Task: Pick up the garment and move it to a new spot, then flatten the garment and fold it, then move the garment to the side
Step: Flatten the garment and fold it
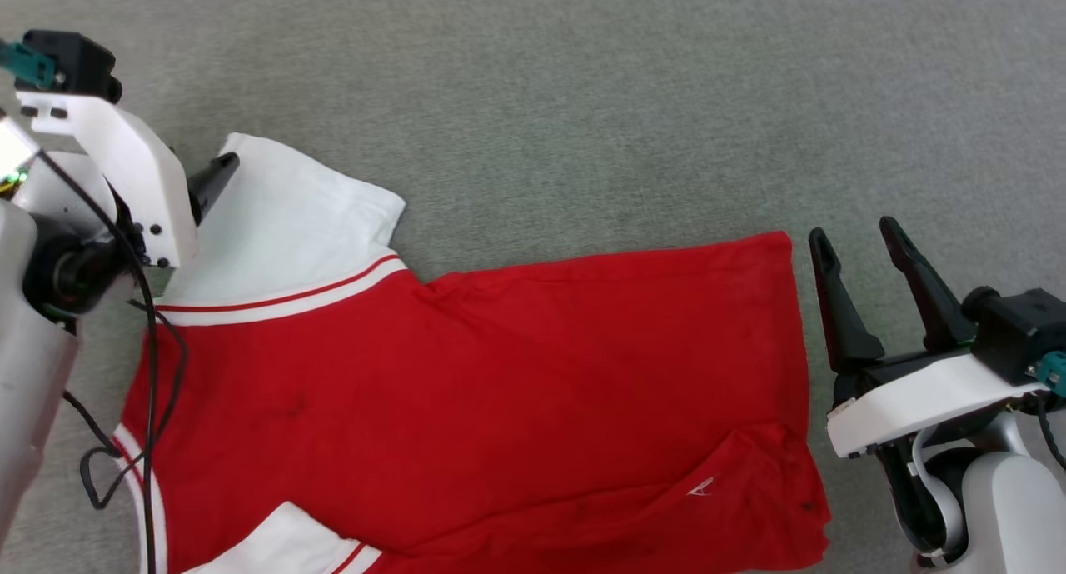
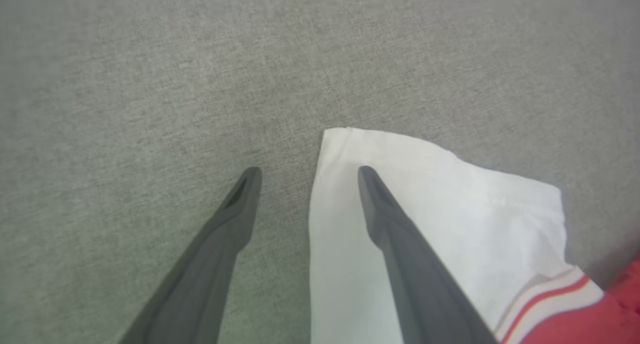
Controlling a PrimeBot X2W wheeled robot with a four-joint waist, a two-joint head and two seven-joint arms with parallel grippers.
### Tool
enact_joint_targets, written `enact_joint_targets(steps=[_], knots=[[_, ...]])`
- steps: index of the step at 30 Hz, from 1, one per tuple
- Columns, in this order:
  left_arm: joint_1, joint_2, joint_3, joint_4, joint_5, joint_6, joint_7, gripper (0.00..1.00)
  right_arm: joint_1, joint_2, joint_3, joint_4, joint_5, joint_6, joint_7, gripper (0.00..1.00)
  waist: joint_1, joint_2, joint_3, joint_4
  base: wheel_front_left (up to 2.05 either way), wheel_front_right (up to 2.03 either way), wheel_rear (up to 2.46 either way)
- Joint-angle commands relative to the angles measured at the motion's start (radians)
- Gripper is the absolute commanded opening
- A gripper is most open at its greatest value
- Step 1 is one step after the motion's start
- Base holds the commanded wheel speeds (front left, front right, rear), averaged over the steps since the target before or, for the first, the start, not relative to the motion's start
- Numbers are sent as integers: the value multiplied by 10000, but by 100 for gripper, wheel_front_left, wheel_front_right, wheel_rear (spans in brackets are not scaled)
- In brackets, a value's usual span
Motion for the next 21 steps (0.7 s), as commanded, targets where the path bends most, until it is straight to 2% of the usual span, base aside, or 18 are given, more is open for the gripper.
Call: enact_joint_targets(steps=[1, 8, 12, 13, 14, 18, 21], knots=[[-220, 53, -123, 55, -102, -80, 399, 100, -103, 39, 23, 87, 51, -12, -86, 100, -3, 0, 204, -221, 0, 0, 0], [-320, 183, -579, 336, -460, -42, 2371, 100, -298, 74, 144, 476, 266, -11, -199, 100, -3, 0, 460, -477, 0, 0, 0], [92, 71, -942, 592, -756, -15, 3425, 100, -346, 85, 44, 647, 345, -12, -162, 100, -3, 0, 554, -554, 0, 0, 0], [201, 9, -990, 622, -849, -4, 3611, 47, -361, 90, 0, 692, 390, -12, -97, 100, -3, 0, 560, -567, 0, 0, 0], [254, -37, -1018, 604, -867, 8, 3664, 0, -392, 93, -33, 728, 429, -12, -99, 100, -3, 0, 563, -571, 0, 0, 0], [239, -197, -974, 540, -835, -20, 3239, 0, -434, 66, -221, 1002, 698, -12, 272, 100, -3, 0, 460, -497, 0, 0, 0], [90, -263, -825, 555, -874, -59, 2917, 0, -691, -250, -385, 1279, 954, -12, 672, 100, -3, 0, 278, -369, 0, 0, 0]])
